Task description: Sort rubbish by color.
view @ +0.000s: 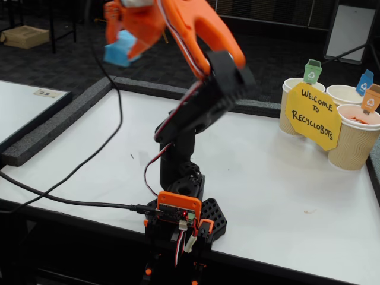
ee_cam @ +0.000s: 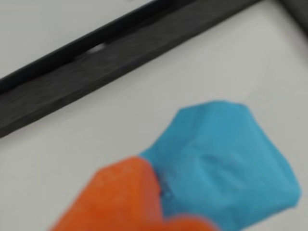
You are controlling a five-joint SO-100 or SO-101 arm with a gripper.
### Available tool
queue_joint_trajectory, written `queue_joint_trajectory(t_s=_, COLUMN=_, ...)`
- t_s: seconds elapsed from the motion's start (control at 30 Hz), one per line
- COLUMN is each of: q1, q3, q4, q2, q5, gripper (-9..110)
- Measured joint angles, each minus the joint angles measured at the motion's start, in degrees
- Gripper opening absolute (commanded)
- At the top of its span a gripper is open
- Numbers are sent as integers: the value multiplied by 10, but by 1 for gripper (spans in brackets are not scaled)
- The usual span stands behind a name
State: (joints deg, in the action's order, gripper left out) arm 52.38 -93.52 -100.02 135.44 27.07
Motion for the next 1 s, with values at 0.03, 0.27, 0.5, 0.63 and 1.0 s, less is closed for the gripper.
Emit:
queue_joint_trajectory(t_s=0.03, q1=-17, q3=-18, q4=0, q2=32, q5=-3, gripper=0)
queue_joint_trajectory(t_s=0.27, q1=-191, q3=-106, q4=2, q2=219, q5=-17, gripper=0)
queue_joint_trajectory(t_s=0.5, q1=-381, q3=-165, q4=18, q2=322, q5=-33, gripper=0)
queue_joint_trajectory(t_s=0.63, q1=-487, q3=-206, q4=45, q2=342, q5=-44, gripper=0)
queue_joint_trajectory(t_s=1.0, q1=-681, q3=-294, q4=98, q2=439, q5=-51, gripper=0)
